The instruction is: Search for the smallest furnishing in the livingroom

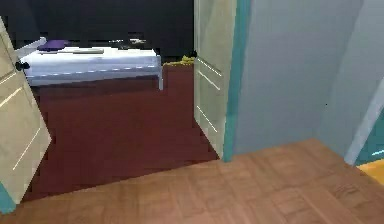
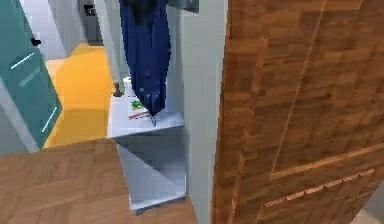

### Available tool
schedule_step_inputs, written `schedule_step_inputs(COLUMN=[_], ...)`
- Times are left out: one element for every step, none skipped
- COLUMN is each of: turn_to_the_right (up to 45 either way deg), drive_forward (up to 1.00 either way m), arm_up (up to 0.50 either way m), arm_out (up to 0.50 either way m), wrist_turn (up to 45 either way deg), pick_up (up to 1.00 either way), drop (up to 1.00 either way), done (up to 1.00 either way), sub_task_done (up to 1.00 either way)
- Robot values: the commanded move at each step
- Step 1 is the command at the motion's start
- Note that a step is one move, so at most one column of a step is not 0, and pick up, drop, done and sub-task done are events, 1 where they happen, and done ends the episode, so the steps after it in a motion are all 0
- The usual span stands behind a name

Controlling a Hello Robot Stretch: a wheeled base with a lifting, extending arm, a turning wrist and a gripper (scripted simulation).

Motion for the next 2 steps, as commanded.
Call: schedule_step_inputs(turn_to_the_right=[33.0,0.0], drive_forward=[0.0,0.9], arm_up=[0.0,0.0], arm_out=[0.0,0.0], wrist_turn=[0.0,0.0], pick_up=[0.0,0.0], drop=[0.0,0.0], done=[0.0,0.0], sub_task_done=[0.0,0.0])
